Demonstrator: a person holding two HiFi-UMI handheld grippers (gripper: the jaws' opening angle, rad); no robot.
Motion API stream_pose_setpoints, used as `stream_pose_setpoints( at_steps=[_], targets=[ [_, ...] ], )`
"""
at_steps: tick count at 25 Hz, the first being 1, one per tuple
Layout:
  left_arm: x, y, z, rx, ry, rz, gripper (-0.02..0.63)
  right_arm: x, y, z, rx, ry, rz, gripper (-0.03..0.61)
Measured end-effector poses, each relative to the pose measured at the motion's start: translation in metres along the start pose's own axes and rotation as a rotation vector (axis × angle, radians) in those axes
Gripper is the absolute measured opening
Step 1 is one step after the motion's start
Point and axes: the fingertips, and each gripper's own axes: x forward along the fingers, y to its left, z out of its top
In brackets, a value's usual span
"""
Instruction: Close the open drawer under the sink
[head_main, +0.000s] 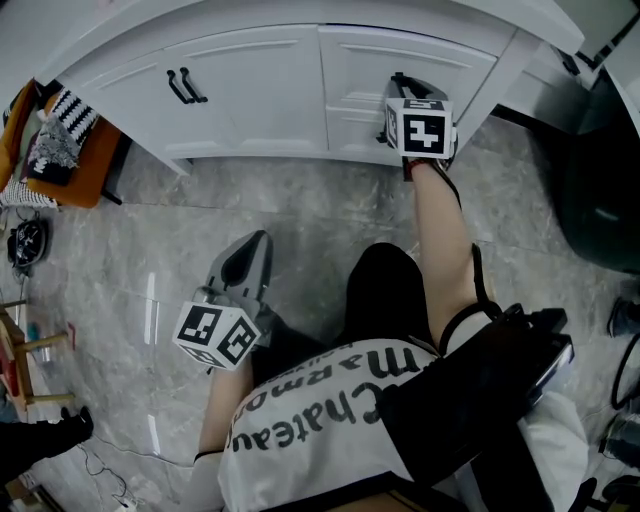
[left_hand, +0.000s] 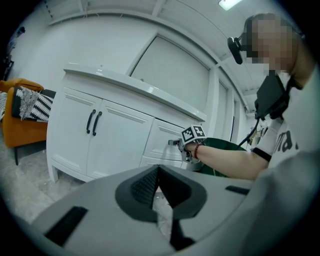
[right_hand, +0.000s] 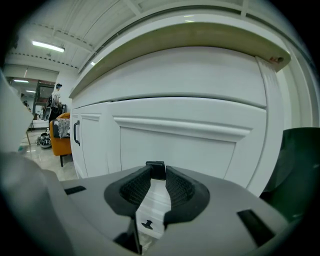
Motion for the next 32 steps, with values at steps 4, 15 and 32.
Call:
stream_pose_setpoints(
  at_steps=[4,15,32],
  targets=[
    [0.001,0.000,0.002,0.004,0.001,0.006,0.008,0.000,-0.001,0.001,0.037,-0.023,0.028,0.094],
    [0.022,-0.014,-0.022,0.001,0.062,-0.074,0.008,-0.034,0.002,-0.058,0.161,-0.017,0.143,0.040],
    [0.027,-0.091,0.107,0.018,-0.061,-0.243,0.008,-0.215,0.049,0.001,0.440,-0.051,0.559,0.011]
  ],
)
